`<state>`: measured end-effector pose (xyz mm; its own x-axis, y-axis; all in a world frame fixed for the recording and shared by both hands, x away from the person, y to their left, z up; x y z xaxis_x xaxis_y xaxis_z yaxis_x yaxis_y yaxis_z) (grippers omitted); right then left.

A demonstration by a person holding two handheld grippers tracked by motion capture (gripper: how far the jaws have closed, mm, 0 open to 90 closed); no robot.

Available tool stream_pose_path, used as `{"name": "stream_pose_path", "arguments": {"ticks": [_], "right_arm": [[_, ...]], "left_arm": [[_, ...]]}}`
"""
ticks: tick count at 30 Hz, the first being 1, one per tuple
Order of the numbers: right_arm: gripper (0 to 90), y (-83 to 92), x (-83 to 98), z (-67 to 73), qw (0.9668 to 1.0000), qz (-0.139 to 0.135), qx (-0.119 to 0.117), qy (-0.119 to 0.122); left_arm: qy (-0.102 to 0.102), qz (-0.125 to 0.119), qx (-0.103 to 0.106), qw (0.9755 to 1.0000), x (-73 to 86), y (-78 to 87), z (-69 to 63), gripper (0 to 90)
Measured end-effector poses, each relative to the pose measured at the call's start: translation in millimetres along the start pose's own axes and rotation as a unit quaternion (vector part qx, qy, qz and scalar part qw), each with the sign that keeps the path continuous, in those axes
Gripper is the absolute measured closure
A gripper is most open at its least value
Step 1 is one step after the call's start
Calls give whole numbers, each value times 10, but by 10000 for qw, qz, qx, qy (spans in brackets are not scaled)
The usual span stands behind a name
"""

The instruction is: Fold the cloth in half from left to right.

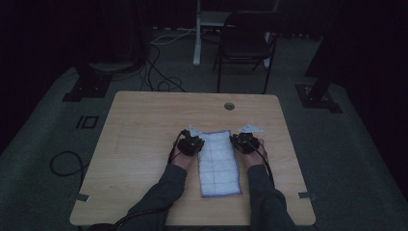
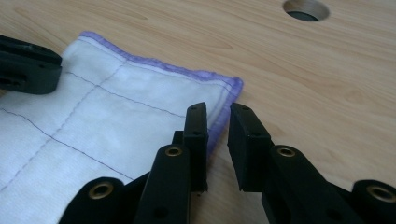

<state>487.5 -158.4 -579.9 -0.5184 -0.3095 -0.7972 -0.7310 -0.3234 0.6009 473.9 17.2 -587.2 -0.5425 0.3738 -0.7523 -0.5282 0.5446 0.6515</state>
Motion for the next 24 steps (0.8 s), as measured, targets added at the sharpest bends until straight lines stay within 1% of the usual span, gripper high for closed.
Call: {"name": "stream_pose_path", "arguments": {"ticks": [1,2,4,6,7,11,12,13,14,17,19,22,24], "right_arm": [[775,-20,-10,11,10000,23,-8,39],[772,-63,-28,29,10000,72,-14,63],[769,-99,-34,44,9999,114,-32,80],[767,-129,-33,59,9998,159,-46,99],[767,-143,-29,66,9998,178,-56,108],[769,-192,-1,96,9995,280,-86,152],[769,-201,6,97,9994,289,-95,156],[769,-207,11,97,9994,298,-103,151],[769,-211,13,94,9994,295,-106,157],[769,-214,12,94,9994,299,-109,158],[769,-213,13,96,9993,303,-106,168],[769,-214,15,96,9993,306,-107,167],[769,-215,16,96,9993,306,-104,174]], "left_arm": [[33,-31,-49,10000,-15,15,31,790],[42,-54,-80,9999,-24,23,49,765],[132,-87,-187,9997,-37,41,102,753],[247,-101,-211,9994,-39,55,159,728],[272,-82,-222,9993,-36,58,183,718],[417,-64,-175,9990,-30,53,254,684],[466,-77,-139,9988,-32,51,263,671],[522,-94,-52,9986,-36,41,261,651],[573,-66,26,9983,-34,32,254,614],[613,-107,77,9980,-36,2,231,576],[674,-104,99,9976,-30,-21,226,560],[690,-55,29,9976,-13,-62,239,529],[696,-21,-15,9976,-3,-81,251,528]]}}
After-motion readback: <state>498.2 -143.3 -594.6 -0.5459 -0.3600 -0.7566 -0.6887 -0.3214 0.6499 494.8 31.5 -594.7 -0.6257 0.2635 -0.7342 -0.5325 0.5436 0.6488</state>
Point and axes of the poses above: each handheld gripper's, and its own axes: y roughly backward along the jaws, x roughly out of its underside, z roughly to its left, the point moved 8 cm from there along -y, roughly forward along the jaws, and after that the axes turned 6 degrees about x, right-handed, at the moved point
